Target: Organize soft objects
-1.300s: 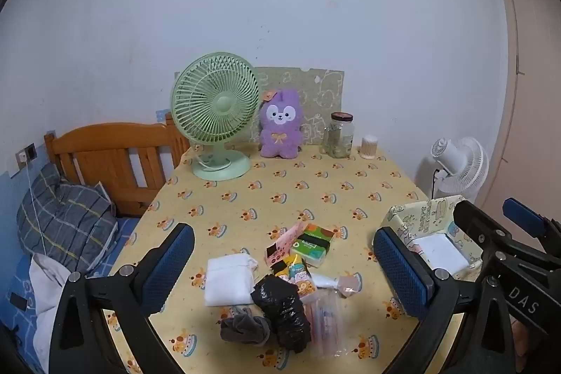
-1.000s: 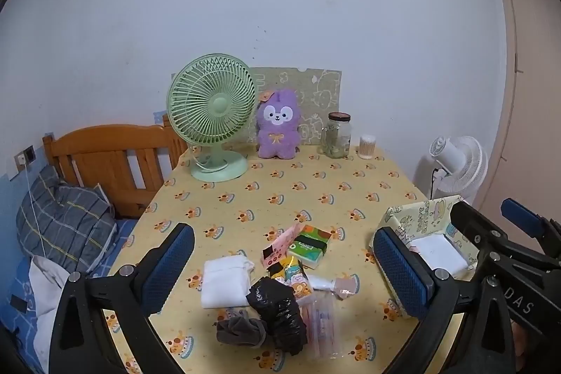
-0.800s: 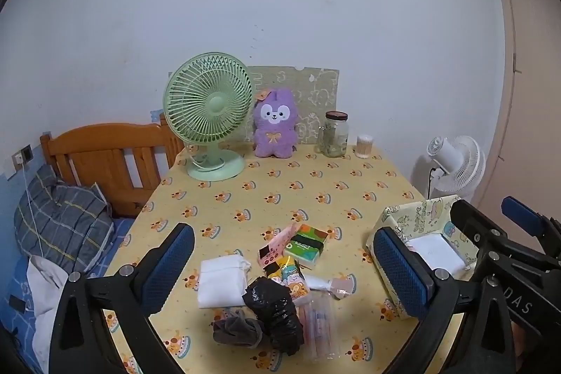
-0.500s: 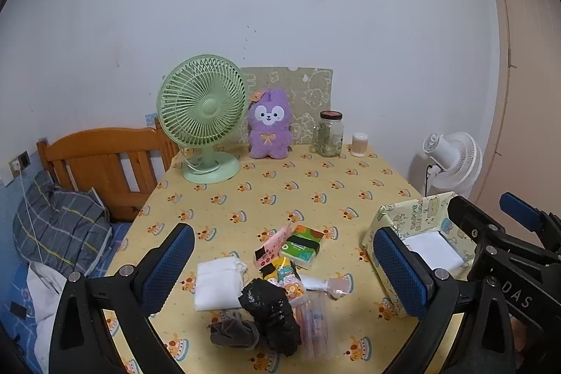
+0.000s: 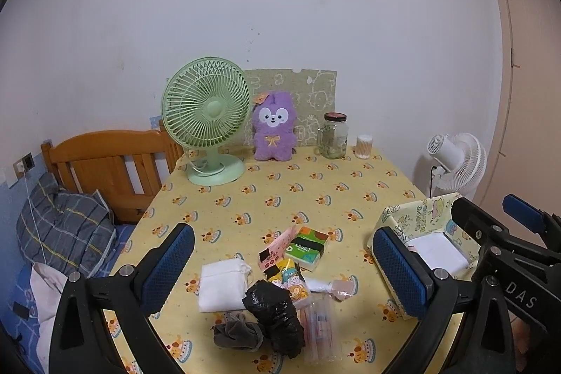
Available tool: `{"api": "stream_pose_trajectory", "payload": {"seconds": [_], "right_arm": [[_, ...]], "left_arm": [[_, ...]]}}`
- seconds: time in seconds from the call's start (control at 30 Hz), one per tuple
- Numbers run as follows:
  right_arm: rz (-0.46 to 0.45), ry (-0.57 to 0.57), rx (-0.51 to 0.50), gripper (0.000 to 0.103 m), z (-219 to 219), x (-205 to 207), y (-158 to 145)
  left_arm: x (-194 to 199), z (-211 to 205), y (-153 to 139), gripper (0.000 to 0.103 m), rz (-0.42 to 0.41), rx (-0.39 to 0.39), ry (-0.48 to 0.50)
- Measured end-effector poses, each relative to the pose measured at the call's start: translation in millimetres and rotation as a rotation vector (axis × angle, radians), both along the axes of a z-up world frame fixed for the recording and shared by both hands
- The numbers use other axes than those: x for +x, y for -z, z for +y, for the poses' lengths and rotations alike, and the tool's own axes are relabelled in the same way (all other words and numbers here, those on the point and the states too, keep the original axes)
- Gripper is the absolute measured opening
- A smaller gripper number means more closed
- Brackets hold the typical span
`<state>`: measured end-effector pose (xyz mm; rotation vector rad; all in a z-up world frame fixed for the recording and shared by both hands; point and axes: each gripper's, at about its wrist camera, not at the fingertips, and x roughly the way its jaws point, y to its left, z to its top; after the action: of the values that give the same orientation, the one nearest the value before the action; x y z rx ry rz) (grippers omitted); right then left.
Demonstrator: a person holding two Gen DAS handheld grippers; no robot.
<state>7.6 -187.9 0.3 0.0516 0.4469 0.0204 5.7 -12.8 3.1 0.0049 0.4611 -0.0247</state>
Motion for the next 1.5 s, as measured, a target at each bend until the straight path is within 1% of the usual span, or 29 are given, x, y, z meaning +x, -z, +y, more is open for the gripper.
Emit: {"api": "stream_pose_trajectory", "payload": {"seconds": [0.3,0.97,1.2,1.5], "right_arm": [[-0.001,0.001,0.004,0.087,0.0,-0.7,0.6],[-0.01,0.007,0.003,0.087,-0.4,-6.8,-2.8],[-0.003,-0.001,0.011,0.087,0.5,-8.2,-4.4],[-0.024,0.001,0.019,0.087,2.4,-10.4,-9.7]], "left_arm": [[-1.0,0.3,-0.8,0.102,-0.002,0.004,-0.01],[-9.9,-1.7,-8.0,0.102,-0.031,-0.011,0.004],[-13.7,0.8,-10.2,0.102,-0.041,-0.002,-0.006],[-15.1,3.5,-8.6,0.101,-0.043,0.006,-0.012]]}}
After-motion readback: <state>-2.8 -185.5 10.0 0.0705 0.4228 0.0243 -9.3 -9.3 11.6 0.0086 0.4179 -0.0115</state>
